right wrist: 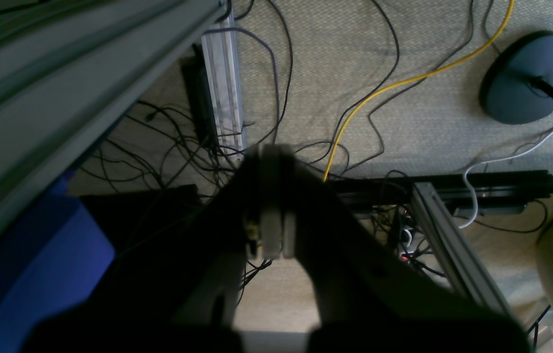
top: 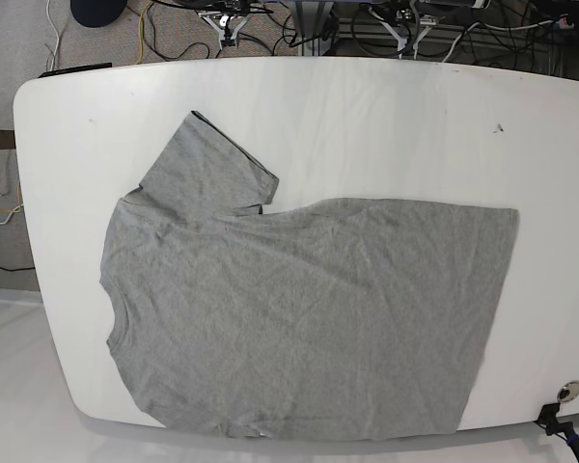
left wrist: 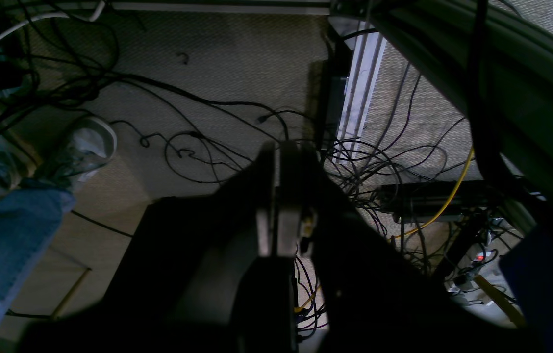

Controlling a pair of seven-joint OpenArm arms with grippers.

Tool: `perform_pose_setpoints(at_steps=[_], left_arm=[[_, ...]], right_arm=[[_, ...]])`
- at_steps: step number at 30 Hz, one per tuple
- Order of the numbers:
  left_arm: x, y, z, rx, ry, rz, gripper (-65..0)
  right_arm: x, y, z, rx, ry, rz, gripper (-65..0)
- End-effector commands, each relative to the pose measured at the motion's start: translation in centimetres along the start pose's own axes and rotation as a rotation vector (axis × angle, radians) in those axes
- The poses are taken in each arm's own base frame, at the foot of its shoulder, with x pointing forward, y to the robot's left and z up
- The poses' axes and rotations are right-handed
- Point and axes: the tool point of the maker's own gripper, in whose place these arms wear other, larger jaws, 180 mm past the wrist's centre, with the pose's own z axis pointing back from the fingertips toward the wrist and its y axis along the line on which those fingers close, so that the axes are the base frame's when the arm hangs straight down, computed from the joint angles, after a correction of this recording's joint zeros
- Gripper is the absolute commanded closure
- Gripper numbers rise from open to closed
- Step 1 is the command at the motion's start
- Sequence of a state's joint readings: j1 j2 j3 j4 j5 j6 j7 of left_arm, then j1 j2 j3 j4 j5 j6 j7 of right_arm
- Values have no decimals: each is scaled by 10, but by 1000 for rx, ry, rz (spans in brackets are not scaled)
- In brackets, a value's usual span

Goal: Fold the T-shirt properly

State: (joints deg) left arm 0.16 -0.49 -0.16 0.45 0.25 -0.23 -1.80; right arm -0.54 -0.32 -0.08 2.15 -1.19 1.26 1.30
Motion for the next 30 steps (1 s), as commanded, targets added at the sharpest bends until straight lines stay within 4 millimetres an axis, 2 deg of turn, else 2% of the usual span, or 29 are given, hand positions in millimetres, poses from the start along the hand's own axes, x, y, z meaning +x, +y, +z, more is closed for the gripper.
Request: perform_pose_setpoints(at_steps=[1, 9, 18, 22, 26, 27, 30], left_arm=[[1, 3, 0, 2, -4, -12, 0], [-2, 1, 0, -2, 2, -6, 0], [-2, 3, 0, 0, -11, -10, 0], [-8, 8, 0, 6, -17, -11, 0], [-30, 18, 2, 13, -3, -15, 0], [-23, 18, 1, 24, -20, -6, 0], [-27, 21, 2, 27, -16, -9, 0]], right_arm=[[-3, -2, 0, -5, 5, -3, 0], [-3, -2, 0, -4, 1, -1, 0], [-14, -7, 0, -7, 18, -2, 0], [-34, -24, 2, -31, 40, -21, 0], [-69, -63, 8, -87, 60, -64, 0], [-60, -45, 6, -59, 28, -10, 0], [-62, -40, 6, -43, 29, 0, 0]])
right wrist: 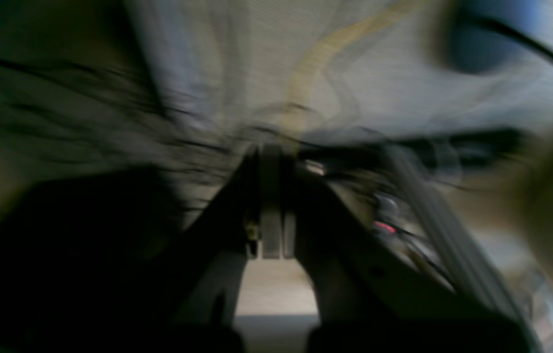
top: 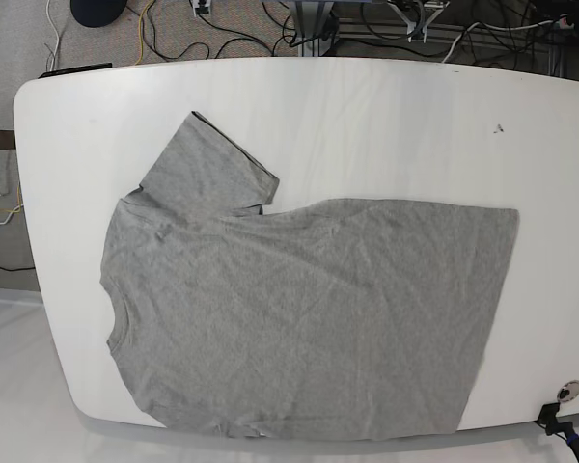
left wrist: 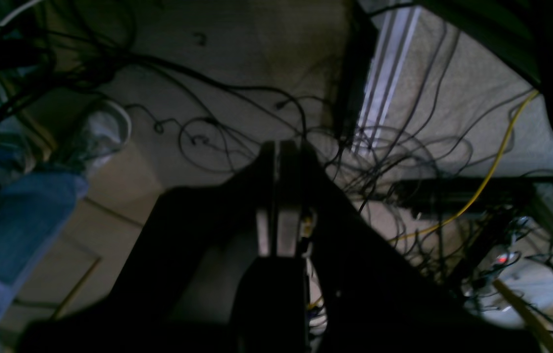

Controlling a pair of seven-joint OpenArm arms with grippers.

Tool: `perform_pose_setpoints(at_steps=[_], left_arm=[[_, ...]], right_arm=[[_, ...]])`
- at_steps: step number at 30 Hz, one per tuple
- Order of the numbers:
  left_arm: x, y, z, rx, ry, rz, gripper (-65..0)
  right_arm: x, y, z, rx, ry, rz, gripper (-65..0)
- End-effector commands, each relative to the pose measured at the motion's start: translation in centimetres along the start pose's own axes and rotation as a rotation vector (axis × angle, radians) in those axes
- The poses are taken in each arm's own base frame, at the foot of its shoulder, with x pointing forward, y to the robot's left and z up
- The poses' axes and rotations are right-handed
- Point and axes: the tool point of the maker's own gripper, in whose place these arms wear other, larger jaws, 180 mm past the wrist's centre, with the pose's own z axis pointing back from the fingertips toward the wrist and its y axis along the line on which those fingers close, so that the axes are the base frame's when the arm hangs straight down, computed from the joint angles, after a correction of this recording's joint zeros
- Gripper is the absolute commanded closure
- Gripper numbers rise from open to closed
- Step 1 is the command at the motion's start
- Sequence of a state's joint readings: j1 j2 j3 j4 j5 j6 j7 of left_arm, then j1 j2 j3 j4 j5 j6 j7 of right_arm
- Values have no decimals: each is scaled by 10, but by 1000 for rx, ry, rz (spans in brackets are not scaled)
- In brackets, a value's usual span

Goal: Fold the T-shirt properly

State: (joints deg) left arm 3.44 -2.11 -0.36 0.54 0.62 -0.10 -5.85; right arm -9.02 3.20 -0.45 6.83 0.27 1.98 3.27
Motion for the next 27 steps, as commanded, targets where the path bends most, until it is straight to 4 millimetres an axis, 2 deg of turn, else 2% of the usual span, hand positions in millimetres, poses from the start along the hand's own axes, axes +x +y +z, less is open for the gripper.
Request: perform_pose_setpoints(at_steps=[1, 5, 12, 17, 19, 21, 24, 27], left_arm=[[-5, 2, 0, -1, 2, -7, 0], [-9, 5, 1, 3, 7, 3, 0], [-39, 12, 4, 12, 57, 5, 0], [-58, 36, 12, 45, 17, -5, 0], [-62, 49, 19, 60, -17, -24, 0], [-55, 61, 28, 71, -70, -53, 0], [-34, 70, 48, 77, -173, -83, 0], [-10, 67, 73, 44, -284, -100, 0]], right_arm=[[-6, 0, 1, 10, 1, 21, 0], [-11, 3, 1, 28, 3, 23, 0], [-34, -4, 4, 25, 18, 25, 0], [-58, -37, 17, -22, -26, 55, 0], [-61, -53, 26, -39, -78, 73, 0], [-56, -66, 37, -51, -140, 98, 0], [-50, -84, 54, -73, -204, 120, 0], [-42, -97, 75, -89, -263, 146, 0]])
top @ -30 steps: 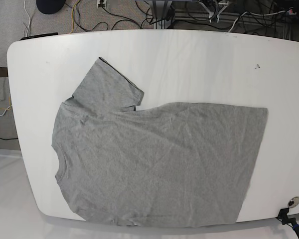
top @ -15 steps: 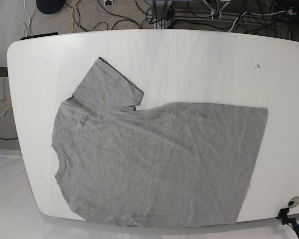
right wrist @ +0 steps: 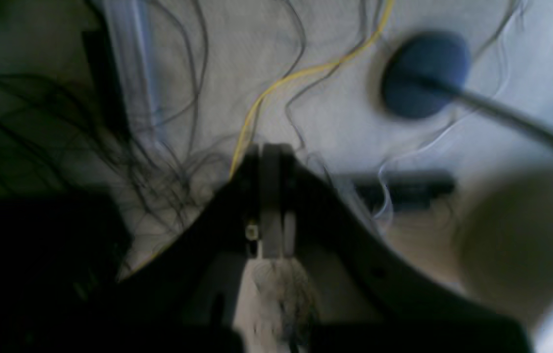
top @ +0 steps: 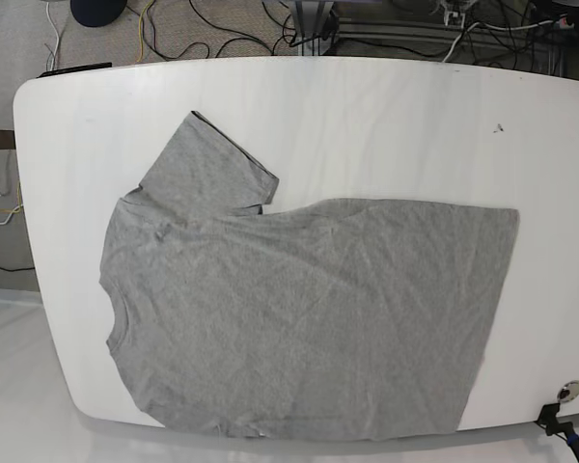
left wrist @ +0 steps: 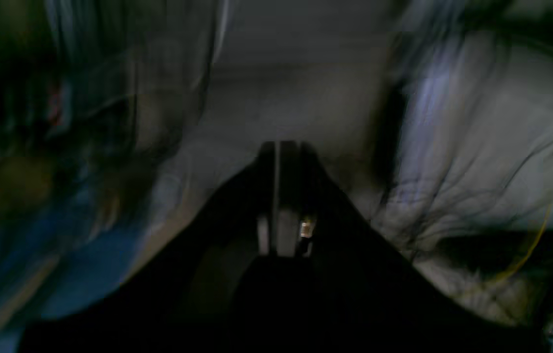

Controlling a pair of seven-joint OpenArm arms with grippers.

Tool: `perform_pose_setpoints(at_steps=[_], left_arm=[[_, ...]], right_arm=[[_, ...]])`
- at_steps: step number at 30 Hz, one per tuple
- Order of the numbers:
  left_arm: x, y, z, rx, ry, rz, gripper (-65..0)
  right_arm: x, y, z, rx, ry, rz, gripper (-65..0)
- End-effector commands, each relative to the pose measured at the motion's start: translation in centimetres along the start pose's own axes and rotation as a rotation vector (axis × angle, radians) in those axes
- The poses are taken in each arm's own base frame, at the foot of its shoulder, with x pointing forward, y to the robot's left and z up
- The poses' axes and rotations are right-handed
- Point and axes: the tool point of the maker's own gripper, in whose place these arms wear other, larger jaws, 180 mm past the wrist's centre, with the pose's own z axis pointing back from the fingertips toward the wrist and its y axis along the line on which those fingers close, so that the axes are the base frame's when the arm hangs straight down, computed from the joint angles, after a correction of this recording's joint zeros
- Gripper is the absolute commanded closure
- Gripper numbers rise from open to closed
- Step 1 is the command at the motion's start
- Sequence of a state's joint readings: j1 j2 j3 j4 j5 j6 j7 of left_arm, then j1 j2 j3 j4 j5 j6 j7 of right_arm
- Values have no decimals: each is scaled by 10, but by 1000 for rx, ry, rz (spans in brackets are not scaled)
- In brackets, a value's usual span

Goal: Fold the T-shirt properly

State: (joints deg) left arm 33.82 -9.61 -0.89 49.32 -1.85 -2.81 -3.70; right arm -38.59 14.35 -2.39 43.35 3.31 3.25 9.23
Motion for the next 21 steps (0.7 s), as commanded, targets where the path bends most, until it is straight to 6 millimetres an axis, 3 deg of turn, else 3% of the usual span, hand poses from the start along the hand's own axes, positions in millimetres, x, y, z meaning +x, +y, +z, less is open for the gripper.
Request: perform_pose_setpoints(at_steps=[1, 6, 13, 19, 20, 21], left_arm=[[9, 4, 14, -12, -35, -5, 0], [65, 2, 55, -71, -220, -23, 0], [160, -26, 140, -225, -470, -71, 0], [212, -22, 196, -212, -588, -140, 0], [215, -26, 195, -224, -613, -142, 0], [219, -26, 197, -223, -620, -155, 0]], right_arm=[[16, -15, 16, -14, -61, 29, 0], [51, -17, 61, -4, -194, 87, 0], [119, 18, 141, 58, -369, 96, 0], [171, 19, 190, 82, -453, 28, 0], [152, 25, 182, 73, -402, 39, 0], [156, 27, 185, 78, -410, 37, 0]])
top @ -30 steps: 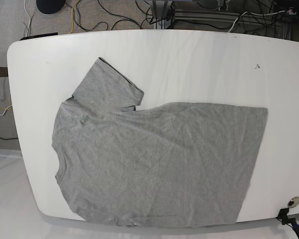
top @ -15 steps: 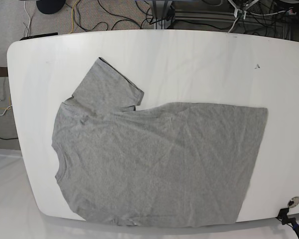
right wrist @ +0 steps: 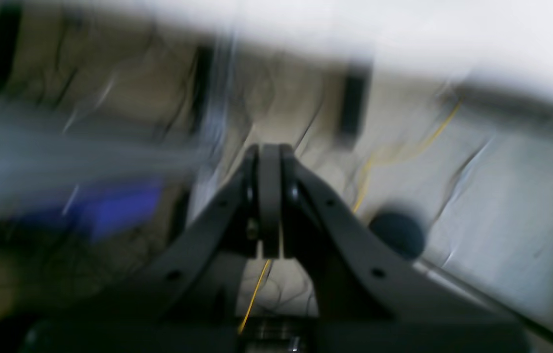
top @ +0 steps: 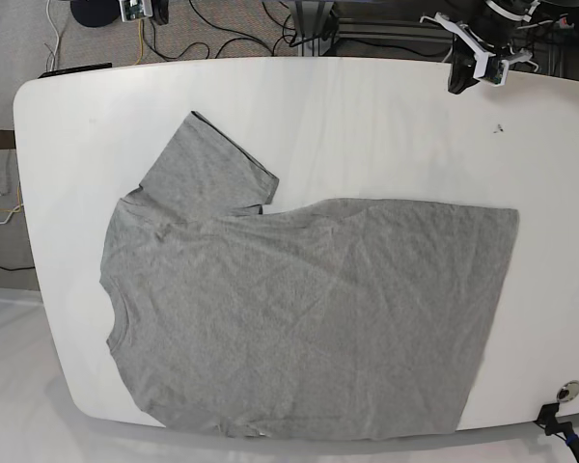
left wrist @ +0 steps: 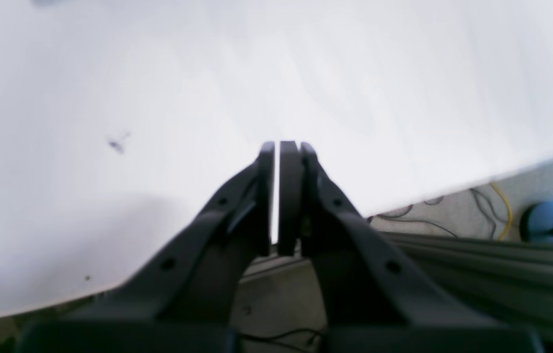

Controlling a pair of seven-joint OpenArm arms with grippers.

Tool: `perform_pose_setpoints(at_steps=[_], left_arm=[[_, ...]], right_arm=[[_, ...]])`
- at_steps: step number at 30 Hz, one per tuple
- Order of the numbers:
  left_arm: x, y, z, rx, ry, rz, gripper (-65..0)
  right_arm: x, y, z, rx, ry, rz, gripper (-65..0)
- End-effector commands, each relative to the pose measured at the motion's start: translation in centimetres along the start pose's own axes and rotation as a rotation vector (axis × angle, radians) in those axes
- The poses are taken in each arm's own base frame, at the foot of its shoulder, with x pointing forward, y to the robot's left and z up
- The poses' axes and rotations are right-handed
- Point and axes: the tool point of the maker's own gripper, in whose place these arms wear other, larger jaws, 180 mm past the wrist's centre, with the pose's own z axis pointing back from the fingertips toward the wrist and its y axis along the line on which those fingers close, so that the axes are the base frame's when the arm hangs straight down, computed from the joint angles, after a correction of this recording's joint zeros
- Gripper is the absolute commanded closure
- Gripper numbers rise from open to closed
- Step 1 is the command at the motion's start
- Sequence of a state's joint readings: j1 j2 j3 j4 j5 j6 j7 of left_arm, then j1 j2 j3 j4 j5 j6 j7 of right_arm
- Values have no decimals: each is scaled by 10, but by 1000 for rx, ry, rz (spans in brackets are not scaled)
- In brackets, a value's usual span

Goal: Fold the T-shirt properly
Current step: 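Move both open grippers over the grey t-shirt's shoulder and hem corners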

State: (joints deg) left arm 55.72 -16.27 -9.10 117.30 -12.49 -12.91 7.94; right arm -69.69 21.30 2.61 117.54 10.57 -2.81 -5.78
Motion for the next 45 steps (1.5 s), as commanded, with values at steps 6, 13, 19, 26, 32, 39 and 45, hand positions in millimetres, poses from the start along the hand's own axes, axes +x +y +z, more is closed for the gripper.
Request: perform_pose_setpoints(at_steps=[6, 13, 19, 26, 32, 39, 45], left_arm=[[21, 3, -2, -29, -24, -85, 0], [38, 12, -11, -28, -50, -145, 0], [52, 19, -16, -27, -80, -198, 0], [56, 28, -14, 3, -76, -181, -68], [50, 28, -8, 17, -33, -166, -214], [69, 19, -2, 3, -70, -129, -224], [89, 8, 5, -10, -119, -118, -225]], right_arm=[[-5, 11, 11, 4, 40, 5, 0], [8, 11, 7, -1, 16, -11, 0], [21, 10, -1, -4, -8, -25, 0], [44, 14, -19, 37, -44, -85, -37], [66, -10, -21, -39, -103, -62, -252], [102, -53, -28, -273, -194, 157, -240], [131, -56, -43, -325, -246, 188, -237]])
